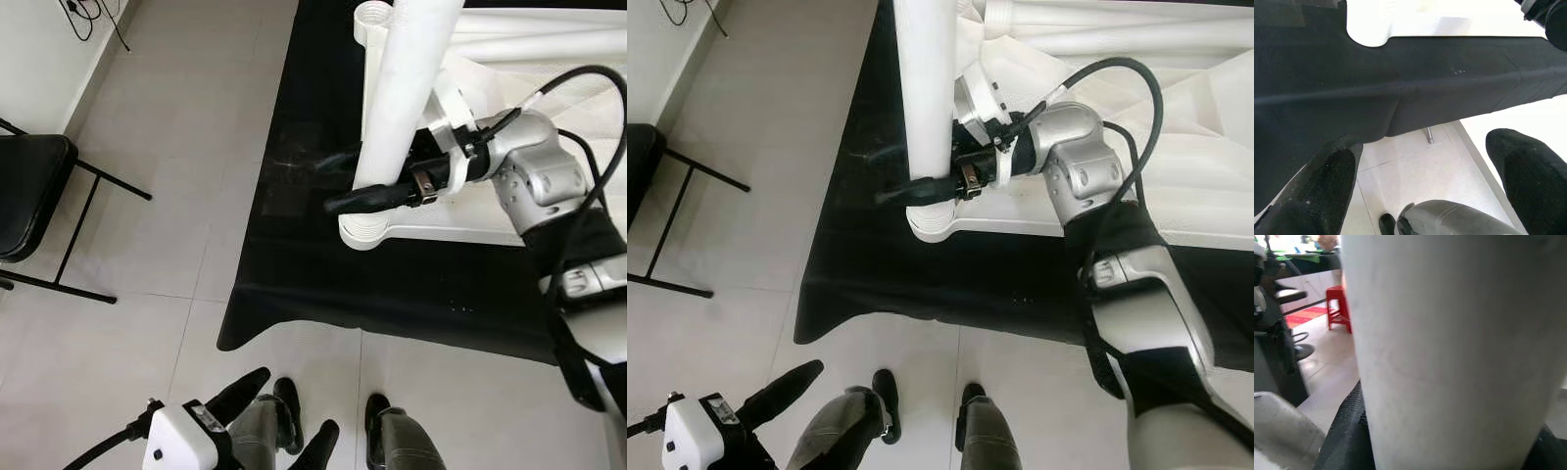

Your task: Building children table

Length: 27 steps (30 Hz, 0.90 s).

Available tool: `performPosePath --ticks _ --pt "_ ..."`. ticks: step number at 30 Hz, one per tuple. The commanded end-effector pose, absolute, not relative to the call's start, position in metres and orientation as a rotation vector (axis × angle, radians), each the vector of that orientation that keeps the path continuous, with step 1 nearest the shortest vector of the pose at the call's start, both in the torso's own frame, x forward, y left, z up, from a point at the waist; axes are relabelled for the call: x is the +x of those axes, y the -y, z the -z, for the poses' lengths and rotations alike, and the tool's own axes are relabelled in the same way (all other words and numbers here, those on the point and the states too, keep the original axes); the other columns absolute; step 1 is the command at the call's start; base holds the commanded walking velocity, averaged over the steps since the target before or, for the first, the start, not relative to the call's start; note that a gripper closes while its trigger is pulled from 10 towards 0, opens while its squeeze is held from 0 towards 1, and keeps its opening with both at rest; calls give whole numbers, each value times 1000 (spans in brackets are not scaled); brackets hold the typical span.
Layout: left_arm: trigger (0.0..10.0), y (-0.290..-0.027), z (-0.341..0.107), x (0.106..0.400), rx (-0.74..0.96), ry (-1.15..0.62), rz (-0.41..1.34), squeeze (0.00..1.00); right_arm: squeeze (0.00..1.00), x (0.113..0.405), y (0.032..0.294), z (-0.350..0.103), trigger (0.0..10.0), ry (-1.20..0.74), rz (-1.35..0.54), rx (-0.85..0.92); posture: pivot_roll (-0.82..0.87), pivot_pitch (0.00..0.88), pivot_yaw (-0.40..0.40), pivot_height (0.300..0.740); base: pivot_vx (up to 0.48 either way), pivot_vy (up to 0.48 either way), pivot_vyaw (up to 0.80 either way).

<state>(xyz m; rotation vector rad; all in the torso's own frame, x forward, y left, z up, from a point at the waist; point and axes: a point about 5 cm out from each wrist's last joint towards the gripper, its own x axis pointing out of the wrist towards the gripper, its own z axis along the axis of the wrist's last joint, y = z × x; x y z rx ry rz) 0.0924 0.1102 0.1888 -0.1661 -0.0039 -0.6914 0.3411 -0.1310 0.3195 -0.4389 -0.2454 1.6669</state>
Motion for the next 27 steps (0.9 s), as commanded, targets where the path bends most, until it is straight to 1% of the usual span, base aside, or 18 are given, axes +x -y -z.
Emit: performPosePath --ticks 1,6,8,9,10,11,12,13,14,15,17,18,19,20,21,23,26,27 --pt "10000 -110 -185 90 -167 -39 696 0 0 344 130 -282 10000 91 -1662 -381 144 431 77 740 0 0 0" --pt "10000 -110 -185 92 -161 -43 695 0 0 342 133 -277 10000 86 -1571 -390 123 426 66 740 0 0 0" --pt "10000 -110 -184 92 -159 -43 694 0 0 341 129 -267 10000 32 -1425 -390 112 420 48 740 0 0 0" --pt "10000 -110 -184 93 -156 -41 689 0 0 335 122 -253 10000 -4 -1260 -345 116 415 33 740 0 0 0" --pt "10000 -110 -184 93 -156 -41 689 0 0 335 122 -253 10000 -4 -1260 -345 116 415 33 740 0 0 0" --pt "10000 -110 -184 93 -154 -39 686 0 0 328 119 -244 10000 -28 -1140 -317 116 415 33 740 0 0 0" --pt "10000 -110 -184 93 -154 -39 686 0 0 328 119 -244 10000 -28 -1140 -317 116 415 33 740 0 0 0" --pt "10000 -110 -185 93 -152 -37 678 0 0 316 115 -226 10000 -72 -969 -234 107 413 35 740 0 0 0" --pt "10000 -110 -185 93 -152 -37 678 0 0 316 115 -226 10000 -72 -969 -234 107 413 35 740 0 0 0" --pt "10000 -112 -185 95 -148 -36 672 0 0 301 116 -211 10000 -110 -825 -218 92 415 48 740 0 0 0" --pt "10000 -112 -185 95 -148 -36 672 0 0 301 116 -211 10000 -110 -825 -218 92 415 48 740 0 0 0" --pt "10000 -113 -185 98 -140 -37 671 0 0 290 117 -201 10000 -122 -712 -182 87 397 62 740 0 0 0" --pt "10000 -113 -185 98 -140 -37 671 0 0 290 117 -201 10000 -122 -712 -182 87 397 62 740 0 0 0" --pt "10000 -115 -184 100 -133 -39 674 0 0 282 117 -195 10000 -120 -637 -156 87 392 64 740 0 0 0" --pt "10000 -115 -184 100 -133 -39 674 0 0 282 117 -195 10000 -120 -637 -156 87 392 64 740 0 0 0" --pt "10000 -118 -180 108 -120 -48 668 0 0 282 110 -194 10000 -67 -566 -103 95 346 75 740 0 0 0" --pt "10000 -122 -178 112 -111 -50 646 0 0 282 103 -191 10000 -49 -557 -88 100 331 74 740 0 0 0" --pt "10000 -128 -178 119 -103 -44 598 0 0 281 98 -189 10000 -44 -524 -69 108 317 77 740 0 0 0"
